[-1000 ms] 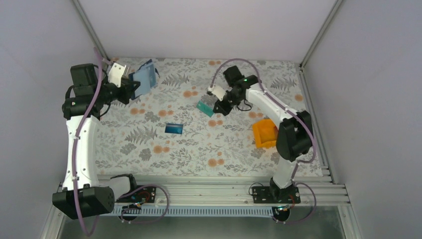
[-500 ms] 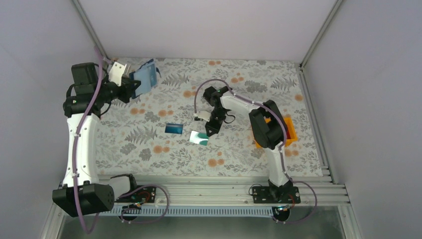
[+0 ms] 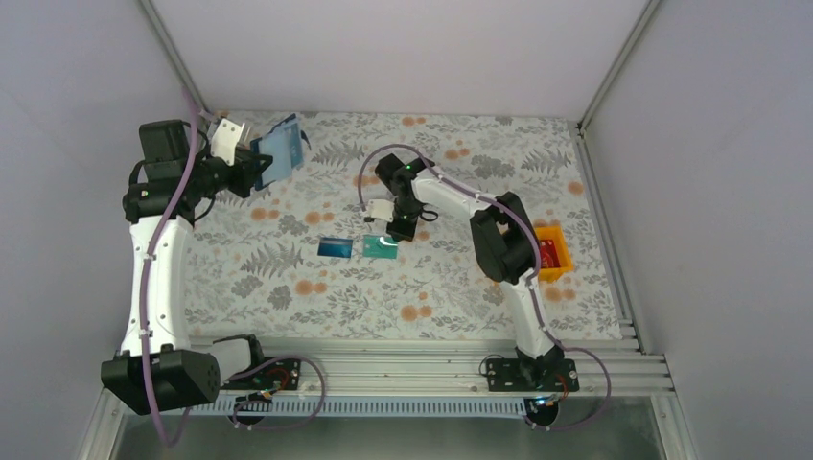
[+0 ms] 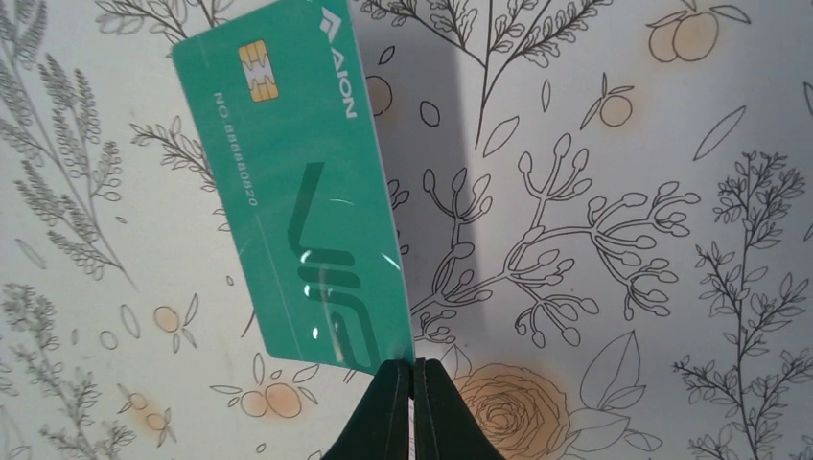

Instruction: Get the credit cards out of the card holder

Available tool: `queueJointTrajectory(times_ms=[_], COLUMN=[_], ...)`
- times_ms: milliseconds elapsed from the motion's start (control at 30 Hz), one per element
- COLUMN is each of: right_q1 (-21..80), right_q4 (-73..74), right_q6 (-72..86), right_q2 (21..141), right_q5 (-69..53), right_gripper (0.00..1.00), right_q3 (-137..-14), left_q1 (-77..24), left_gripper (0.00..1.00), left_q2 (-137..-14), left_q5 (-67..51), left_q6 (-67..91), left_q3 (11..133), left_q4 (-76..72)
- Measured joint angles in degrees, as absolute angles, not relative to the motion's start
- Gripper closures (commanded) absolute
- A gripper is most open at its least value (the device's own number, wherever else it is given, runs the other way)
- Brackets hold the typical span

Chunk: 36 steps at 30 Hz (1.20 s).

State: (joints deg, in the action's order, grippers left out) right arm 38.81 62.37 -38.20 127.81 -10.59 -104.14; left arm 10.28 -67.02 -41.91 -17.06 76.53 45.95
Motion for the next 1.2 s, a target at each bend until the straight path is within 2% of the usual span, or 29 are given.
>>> queueJointTrajectory(times_ms=[467,567,733,1033,1067,1167,1200], right_q1=[40.6,40.7,40.9,40.9,40.9,40.6,40.4], right_q4=[60.3,60.0,58.9,51.5,49.6,40.5,36.6], right_q6=[-40.6,-40.5,-40.0,-35.0,-34.0,-30.5,-29.3], right_q2=[129.3,129.5,129.6,126.7,124.7,112.6,107.5], right_q5=[-2.9,-2.0,0.9,7.7,7.7,2.0,-1.5], right_gripper=[0.94,0.80,0.72,0.50,0.45,0.19,0.13], right_q3=[-104.2,-104.2,-104.2,-103.0,-102.2,-97.4,-95.9], left_q1=[10.3,10.3,10.4,10.5,10.5,10.5,10.5], left_gripper=[0.98,0.97,0.98,0.98,0.98,0.98,0.98], left_q2=[-67.2,-67.2,-67.2,-67.1,-67.1,-67.2,-67.2], left_q5=[-42.2,-42.2,-42.3,-47.0,-48.1,-54.5,-57.0], left_q6=[-17.0,-17.0,-17.0,-17.9,-18.4,-21.5,-22.9], left_q3=[76.5,76.5,76.5,76.7,76.9,79.4,80.8], left_q4=[46.0,46.0,46.0,46.9,47.5,51.0,52.5])
